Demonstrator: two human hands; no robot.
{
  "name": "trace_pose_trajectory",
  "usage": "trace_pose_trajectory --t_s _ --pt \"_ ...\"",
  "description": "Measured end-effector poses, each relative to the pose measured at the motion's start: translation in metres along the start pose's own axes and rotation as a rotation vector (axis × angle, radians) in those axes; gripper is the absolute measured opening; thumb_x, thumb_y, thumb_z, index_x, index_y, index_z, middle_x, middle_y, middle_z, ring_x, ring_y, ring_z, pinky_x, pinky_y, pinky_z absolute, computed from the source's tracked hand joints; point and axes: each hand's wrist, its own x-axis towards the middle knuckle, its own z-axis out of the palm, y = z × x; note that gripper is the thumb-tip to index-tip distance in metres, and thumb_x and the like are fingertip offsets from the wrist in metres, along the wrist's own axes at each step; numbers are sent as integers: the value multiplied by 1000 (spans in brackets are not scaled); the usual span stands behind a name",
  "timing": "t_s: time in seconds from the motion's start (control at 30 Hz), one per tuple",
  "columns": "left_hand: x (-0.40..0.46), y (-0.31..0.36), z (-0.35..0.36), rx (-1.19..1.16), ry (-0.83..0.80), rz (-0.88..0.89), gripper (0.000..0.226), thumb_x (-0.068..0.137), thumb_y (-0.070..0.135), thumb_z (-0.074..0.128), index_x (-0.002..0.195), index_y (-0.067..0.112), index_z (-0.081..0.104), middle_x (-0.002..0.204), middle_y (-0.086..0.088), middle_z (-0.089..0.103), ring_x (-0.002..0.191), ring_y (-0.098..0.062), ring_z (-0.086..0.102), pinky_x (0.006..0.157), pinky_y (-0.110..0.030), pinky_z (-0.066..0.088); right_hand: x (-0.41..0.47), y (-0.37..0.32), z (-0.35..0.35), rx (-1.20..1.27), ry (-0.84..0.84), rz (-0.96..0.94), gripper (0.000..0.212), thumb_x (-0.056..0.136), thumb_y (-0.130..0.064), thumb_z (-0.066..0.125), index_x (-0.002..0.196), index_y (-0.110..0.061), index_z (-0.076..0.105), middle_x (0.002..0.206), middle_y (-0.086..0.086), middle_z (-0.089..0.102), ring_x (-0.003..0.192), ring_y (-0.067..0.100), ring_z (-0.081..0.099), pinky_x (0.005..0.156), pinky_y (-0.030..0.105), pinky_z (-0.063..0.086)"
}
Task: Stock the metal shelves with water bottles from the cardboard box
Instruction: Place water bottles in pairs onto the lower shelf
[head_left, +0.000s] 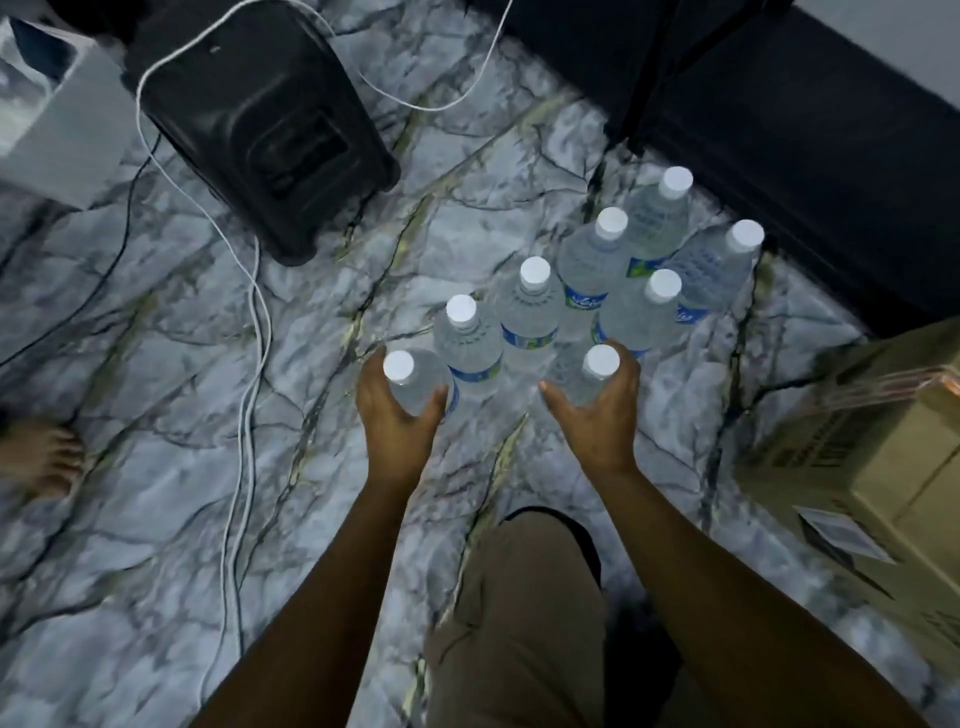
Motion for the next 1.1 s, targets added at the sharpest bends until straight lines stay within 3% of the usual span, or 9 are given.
trace_pose_trajectory --t_s 0.17,0.27,0.37,0.5,0.63,0.7,0.87,1.0,1.1 --pt "12 -10 -1 -87 -55 -16 63 73 37 83 114 58 40 125 4 56 113 -13 56 91 -31 49 3 2 6 -33 59 -27 74 66 -32 86 122 -2 48 119 16 52 115 31 50 101 41 43" --pt "12 -9 1 -64 -37 16 61 75 35 83 112 55 39 123 2 56 111 -13 55 86 -23 45 3 4 7 -42 83 -35 69 67 -30 82 121 0 50 118 17 53 113 34 51 100 45 44" --pt "11 -10 1 -68 -39 33 59 77 38 77 124 29 44 124 -2 55 109 -14 55 85 -24 44 7 5 5 -27 62 -42 64 68 -26 78 119 1 50 115 16 52 110 33 52 97 46 46" --pt "3 -7 0 -39 -111 71 56 78 34 77 122 22 44 118 2 54 103 -9 53 82 -22 45 16 8 -8 20 -133 -65 58 67 -15 79 116 -11 49 112 10 52 107 26 52 94 40 47" --pt "-10 -4 3 -26 -260 103 54 76 36 76 115 37 40 110 14 53 98 0 51 75 -5 40 36 9 -24 13 -498 -63 66 68 -6 82 118 -22 41 113 5 52 102 10 52 86 18 43" --pt "-12 -2 8 -58 -329 95 59 77 29 80 113 46 36 111 24 52 96 7 52 77 -1 40 39 9 -24 -1 -582 -115 71 67 -11 83 120 -22 38 116 3 48 106 12 50 91 20 42" --pt "-21 9 28 -100 -409 102 67 73 26 84 119 43 37 120 26 50 108 12 50 88 -6 42 29 16 -20 -39 -511 -298 73 63 -27 82 123 -7 45 121 4 42 115 7 41 101 11 31" --pt "-29 12 40 -120 -335 203 64 76 46 73 130 40 39 130 16 47 126 1 44 103 -19 39 18 23 -21 13 -470 -252 79 72 -34 81 137 -15 40 137 -2 44 131 8 40 109 17 30" --pt "-37 0 50 -136 -330 178 81 74 45 77 140 29 34 143 5 41 136 -14 38 111 -39 37 12 30 -19 12 -411 -292 77 77 -41 71 139 -12 36 139 2 42 132 11 39 110 20 30"
